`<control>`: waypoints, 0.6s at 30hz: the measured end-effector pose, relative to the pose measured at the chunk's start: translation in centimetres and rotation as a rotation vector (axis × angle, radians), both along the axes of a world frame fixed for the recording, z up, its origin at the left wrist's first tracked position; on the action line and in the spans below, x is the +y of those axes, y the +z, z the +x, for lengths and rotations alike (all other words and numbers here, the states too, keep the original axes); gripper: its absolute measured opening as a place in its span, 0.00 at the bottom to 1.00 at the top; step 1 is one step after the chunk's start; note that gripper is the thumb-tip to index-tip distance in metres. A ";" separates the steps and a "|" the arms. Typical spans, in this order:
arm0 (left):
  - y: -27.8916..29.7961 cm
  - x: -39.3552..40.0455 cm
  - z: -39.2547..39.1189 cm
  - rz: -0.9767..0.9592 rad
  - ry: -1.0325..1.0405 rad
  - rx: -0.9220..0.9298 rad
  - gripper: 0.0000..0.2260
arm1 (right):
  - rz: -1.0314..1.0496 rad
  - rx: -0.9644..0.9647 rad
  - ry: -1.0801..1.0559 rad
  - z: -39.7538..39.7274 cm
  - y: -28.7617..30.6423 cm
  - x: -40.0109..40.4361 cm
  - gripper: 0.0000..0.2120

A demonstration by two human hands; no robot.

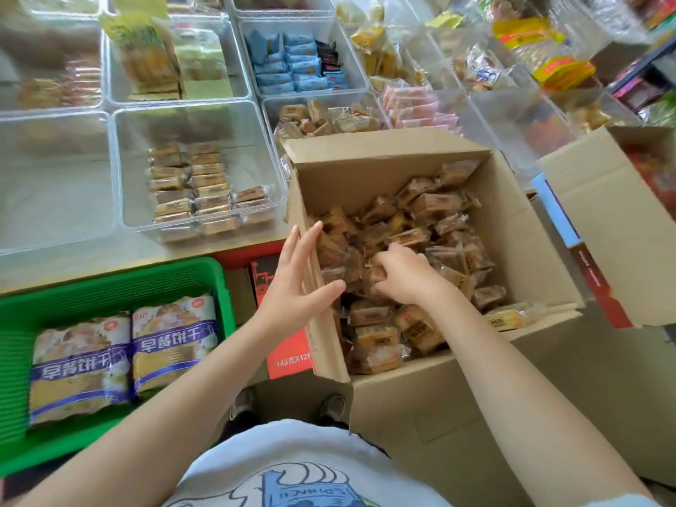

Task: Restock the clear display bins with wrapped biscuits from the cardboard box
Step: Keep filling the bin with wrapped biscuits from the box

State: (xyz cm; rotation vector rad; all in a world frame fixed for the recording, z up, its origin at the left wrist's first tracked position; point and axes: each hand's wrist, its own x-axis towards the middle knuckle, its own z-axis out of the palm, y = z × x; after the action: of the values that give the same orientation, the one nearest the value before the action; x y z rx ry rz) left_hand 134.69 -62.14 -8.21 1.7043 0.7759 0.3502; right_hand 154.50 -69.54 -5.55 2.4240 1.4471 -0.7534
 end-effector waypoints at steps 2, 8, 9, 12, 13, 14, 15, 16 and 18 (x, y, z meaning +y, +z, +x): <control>0.2 0.2 0.0 0.008 -0.019 0.032 0.37 | 0.155 0.265 -0.158 0.6 1.7 0.0 0.13; 2.6 3.2 -0.9 0.039 0.113 -0.002 0.17 | 0.447 0.825 -0.345 -0.9 7.8 2.7 0.12; 3.4 4.1 -1.0 0.020 0.142 -0.046 0.13 | 0.471 0.835 -0.299 -1.6 8.5 3.7 0.12; 6.0 7.3 -2.0 -0.108 0.168 -0.182 0.08 | 0.483 0.837 -0.165 -3.8 9.9 7.2 0.12; 6.4 8.5 -2.6 -0.108 0.187 -0.197 0.08 | 0.471 0.815 -0.114 -4.5 10.0 8.5 0.12; 6.6 9.8 -3.4 -0.094 0.206 -0.204 0.08 | 0.461 0.777 -0.060 -5.1 10.1 9.9 0.13; 6.5 11.0 -4.2 -0.080 0.221 -0.208 0.09 | 0.456 0.732 -0.009 -5.6 10.0 11.3 0.15; 6.2 12.4 -5.0 -0.066 0.226 -0.209 0.11 | 0.454 0.688 0.040 -6.1 9.8 12.8 0.16; 5.2 15.1 -6.6 -0.021 0.220 -0.201 0.13 | 0.472 0.597 0.134 -7.1 9.1 15.7 0.15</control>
State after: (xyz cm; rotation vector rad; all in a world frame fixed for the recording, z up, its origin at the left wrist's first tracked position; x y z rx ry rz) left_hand 128.13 -47.07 -2.99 1.5400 0.8162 0.6523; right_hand 147.44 -53.81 3.52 2.4961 2.1991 -1.3075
